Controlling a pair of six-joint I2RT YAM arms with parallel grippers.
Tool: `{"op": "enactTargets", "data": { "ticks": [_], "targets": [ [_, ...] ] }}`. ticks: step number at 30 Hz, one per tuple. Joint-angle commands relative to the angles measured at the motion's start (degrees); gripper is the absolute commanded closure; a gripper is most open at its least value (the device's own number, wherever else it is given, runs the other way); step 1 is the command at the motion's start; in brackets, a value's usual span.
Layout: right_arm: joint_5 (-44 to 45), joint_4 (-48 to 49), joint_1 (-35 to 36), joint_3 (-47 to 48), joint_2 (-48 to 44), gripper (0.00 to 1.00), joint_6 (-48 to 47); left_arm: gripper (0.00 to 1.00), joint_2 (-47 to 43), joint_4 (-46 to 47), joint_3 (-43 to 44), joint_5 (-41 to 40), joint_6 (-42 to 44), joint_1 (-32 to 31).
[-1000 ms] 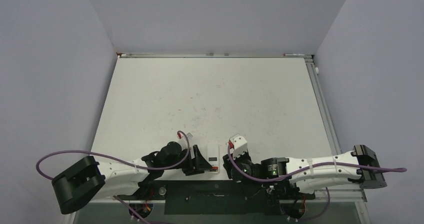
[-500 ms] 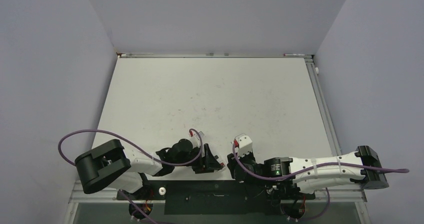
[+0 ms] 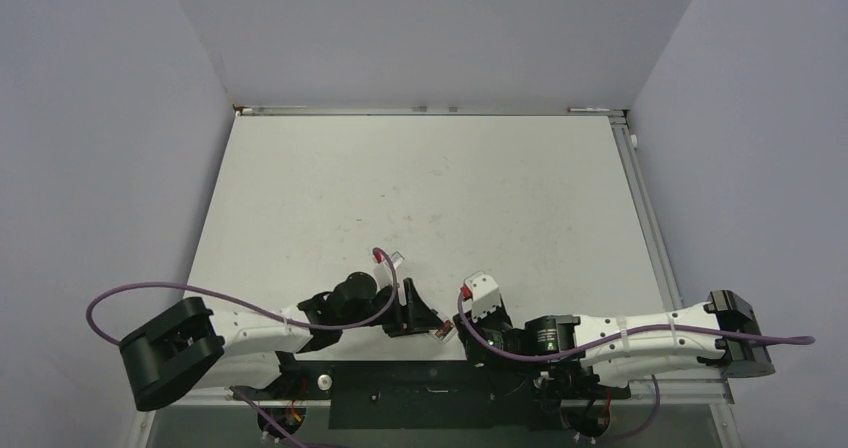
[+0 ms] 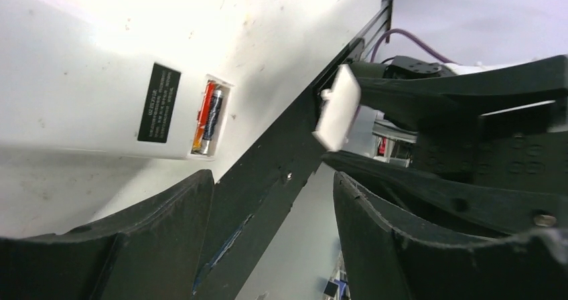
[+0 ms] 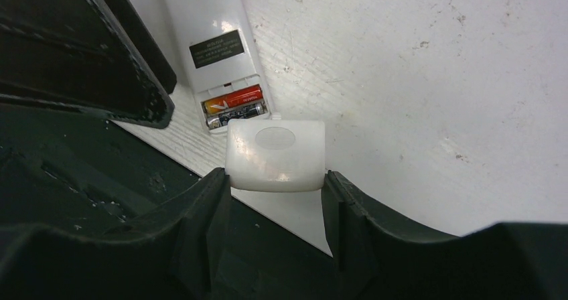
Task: Load the batteries into the remote control
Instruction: Load the battery cover into the remote control.
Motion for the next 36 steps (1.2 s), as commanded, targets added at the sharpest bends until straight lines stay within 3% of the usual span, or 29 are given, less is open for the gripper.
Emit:
{"op": "enactTargets", "data": {
  "ticks": [1,7,13,19,36],
  "targets": [
    [-2.1,3.21,0.52,1.87,2.8,0.8,-5.75,0.37,-8.36,-10.25,1.35,-2.65,4.77,1.72],
    [-5.08,7.31,-0.12,2.9,5.93,0.81,-14.65,0.36,-20.59,-22.57,0.59,-3.62,8.06,6.6],
    [-10.85,13.65,-2.74,1.3,5.71,0.81,-21.93,0.36,-28.0,-25.62,-1.67,0.16,9.1,11.5],
    [-12.95,16.12,-6.83,0.69,6.48,0.83,-23.69,0.36,-27.74,-24.97,-2.68,2.48,9.86,12.67],
    [-13.61,18.56,-7.2,0.05,12.8,0.8,-19.93,0.35,-24.07,-21.04,-3.3,5.42,10.31,13.74]
  ]
}}
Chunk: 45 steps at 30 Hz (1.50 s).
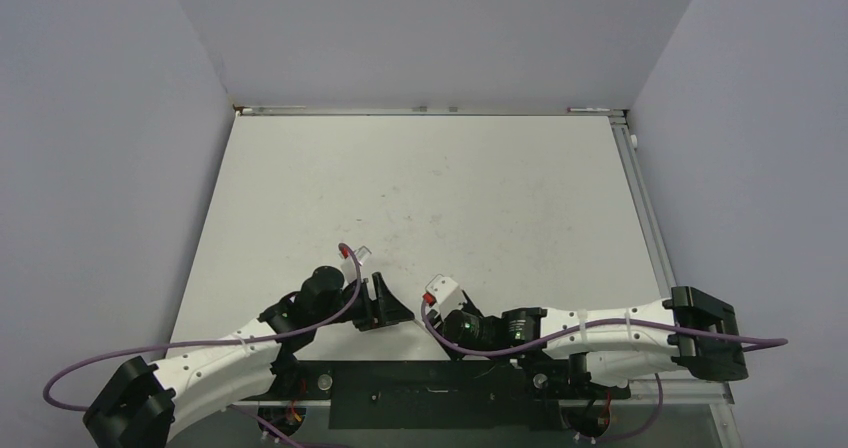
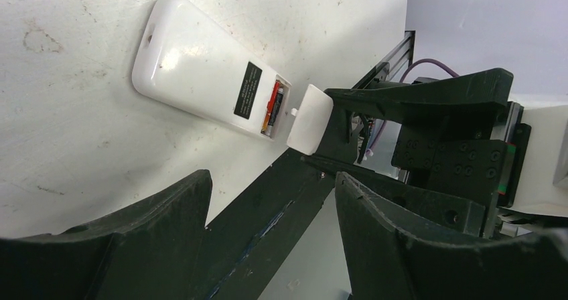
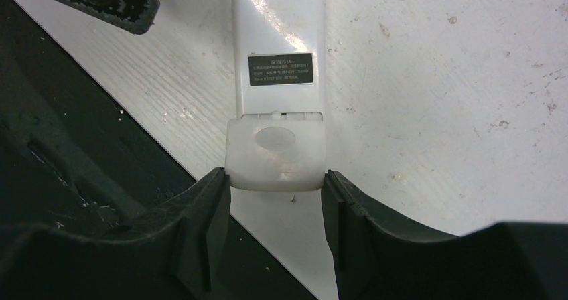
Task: Load the batteries into the remote control
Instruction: Load the battery cover into the remote control.
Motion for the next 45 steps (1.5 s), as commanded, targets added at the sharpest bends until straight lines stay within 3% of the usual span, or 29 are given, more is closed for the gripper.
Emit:
{"op": "enactTargets", "data": {
  "ticks": [1,45],
  "targets": [
    [0.47,1.26,-0.34,0.22,0.75,0.8,1.51,0.35,0.3,3.08,-0.04,1.35,1.35,0.46],
    [-4.12,-7.18,-3.77,8.07,8.07,0.84,1.9,0.35,3.86,7.0,-1.11,6.75,4.6,2.46]
  ]
}}
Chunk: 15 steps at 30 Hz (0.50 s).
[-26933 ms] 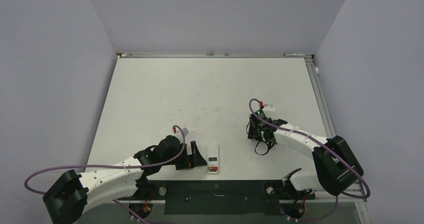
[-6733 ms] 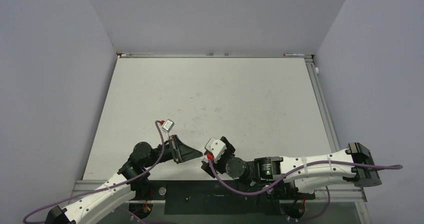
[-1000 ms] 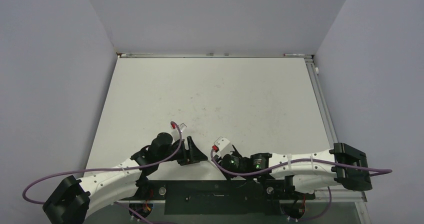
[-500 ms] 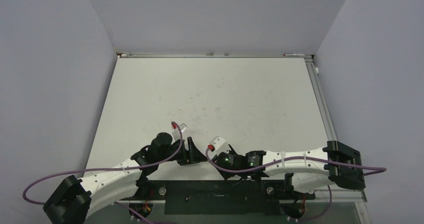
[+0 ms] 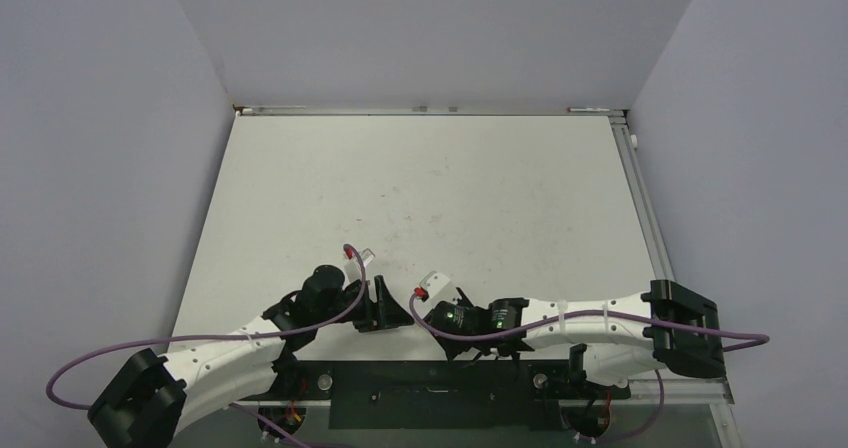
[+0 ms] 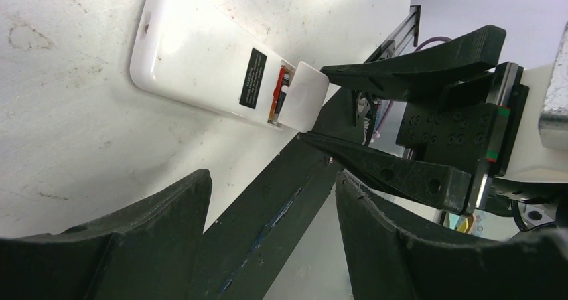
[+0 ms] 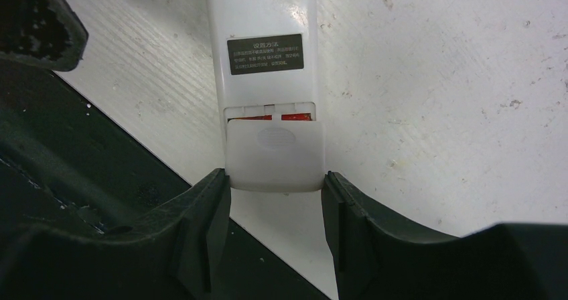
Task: Load the batteries into the remote control
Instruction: Load the battery cover into the remote control.
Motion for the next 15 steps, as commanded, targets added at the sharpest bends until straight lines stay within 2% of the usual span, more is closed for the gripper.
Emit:
{"op": "enactTargets", "data": {
  "ticks": [1,15],
  "targets": [
    [-0.42,-0.15,-0.52,2.72,1.13,0.84,0.57,0.35,0.37,3.35,-0.05,1.65,1.52,0.6],
    [-1.26,0.91,-1.24,2.73,2.11,0.84,0.5,0.35,0.82,3.88,-0.32,2.34,1.7,1.09]
  ]
}}
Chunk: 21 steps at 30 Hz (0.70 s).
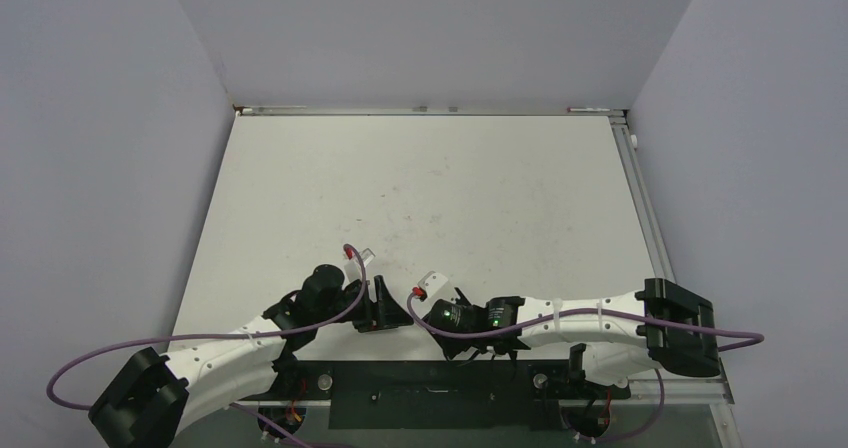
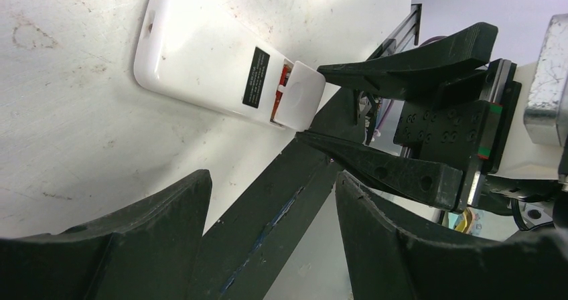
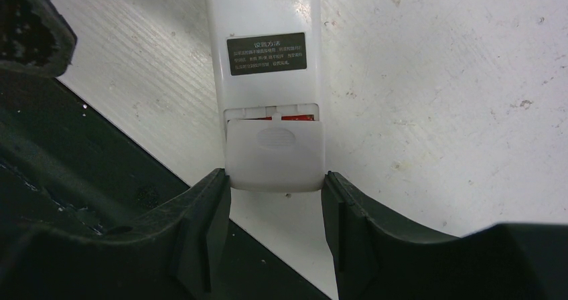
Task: Load the batteries into the remote control
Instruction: Load the battery cover into the remote control.
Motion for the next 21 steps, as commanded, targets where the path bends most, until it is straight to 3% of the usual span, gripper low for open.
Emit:
{"op": "enactTargets", "data": {
  "ticks": [1,21],
  "targets": [
    [0.07,1.26,-0.51,2.06,0.55,0.84,0.49,0.35,0.19,3.55,-0.09,1.34,1.28,0.44],
    [-0.63,2.71,-1.3,3.2,2.07,0.84,0.06,0.35,1.21,4.03,-0.09,2.11,1.67,0.88]
  ]
}}
